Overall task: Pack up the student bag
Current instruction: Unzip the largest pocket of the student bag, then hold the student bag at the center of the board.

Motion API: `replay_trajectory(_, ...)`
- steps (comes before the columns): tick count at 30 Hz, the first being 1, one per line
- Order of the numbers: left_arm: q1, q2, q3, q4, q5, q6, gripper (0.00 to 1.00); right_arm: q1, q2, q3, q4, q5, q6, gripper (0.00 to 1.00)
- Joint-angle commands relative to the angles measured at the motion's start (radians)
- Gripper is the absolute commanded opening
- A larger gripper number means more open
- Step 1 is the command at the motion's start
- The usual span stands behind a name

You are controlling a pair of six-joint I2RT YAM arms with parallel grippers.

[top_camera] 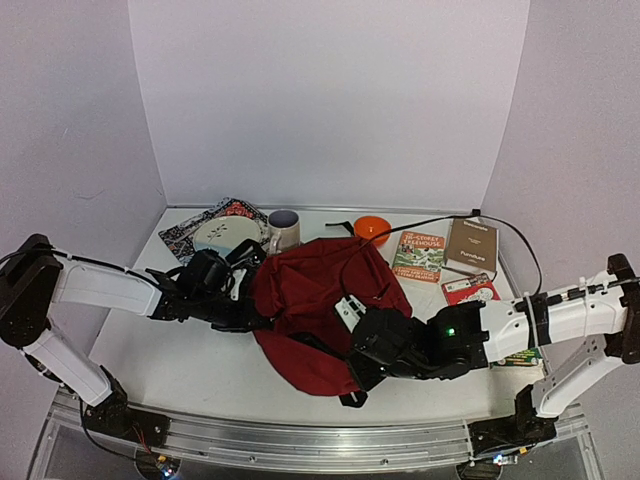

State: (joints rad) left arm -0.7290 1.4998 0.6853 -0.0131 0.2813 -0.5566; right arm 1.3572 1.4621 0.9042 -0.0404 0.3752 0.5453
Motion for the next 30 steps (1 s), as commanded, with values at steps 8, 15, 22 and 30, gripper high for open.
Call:
replay_trajectory(8,0.009,-0.254,-0.053,0.007,-0.037,0.195,0.32,0.019,0.226,0.251,0.093,0.01,-0.102,0.0)
replay_trajectory(15,-0.139,-0.396,-0.117,0.072,-0.041,0.294,0.56,0.003,0.215,0.24,0.099,0.064,-0.019,0.0)
replay_trajectory(22,-0.287,-0.32,-0.093,0.158,-0.016,0.416,0.67,0.001,0.16,0.193,0.108,0.061,0.024,0.0)
replay_trajectory(30,-0.42,-0.189,-0.026,0.189,-0.075,0.57,0.7,0.002,0.075,0.133,0.111,0.069,0.069,0.0)
